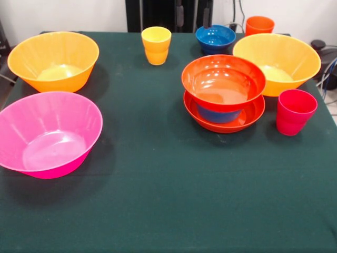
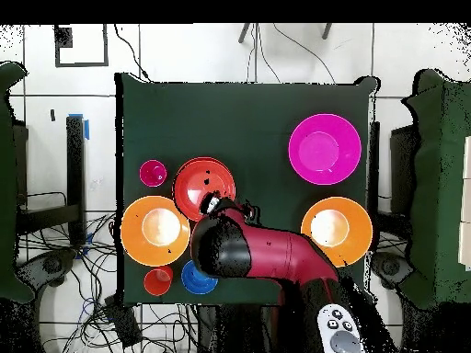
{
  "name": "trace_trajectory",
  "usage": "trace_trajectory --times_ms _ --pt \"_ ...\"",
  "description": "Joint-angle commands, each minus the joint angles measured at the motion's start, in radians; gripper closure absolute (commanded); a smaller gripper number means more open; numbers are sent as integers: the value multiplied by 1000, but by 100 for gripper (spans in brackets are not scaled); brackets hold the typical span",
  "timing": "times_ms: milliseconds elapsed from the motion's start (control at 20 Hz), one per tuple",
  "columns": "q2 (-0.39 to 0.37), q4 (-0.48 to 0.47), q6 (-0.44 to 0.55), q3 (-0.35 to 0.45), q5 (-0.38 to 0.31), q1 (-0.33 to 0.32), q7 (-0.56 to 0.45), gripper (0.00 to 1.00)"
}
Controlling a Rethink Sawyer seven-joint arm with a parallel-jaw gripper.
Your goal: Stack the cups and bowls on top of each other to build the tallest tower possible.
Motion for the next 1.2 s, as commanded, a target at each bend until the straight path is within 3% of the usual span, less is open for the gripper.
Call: trace_trajectory --times_ms 50,1200 --pt "40 23 103 61 -77 13 -24 0" --pt "34 25 110 61 -70 23 -11 0"
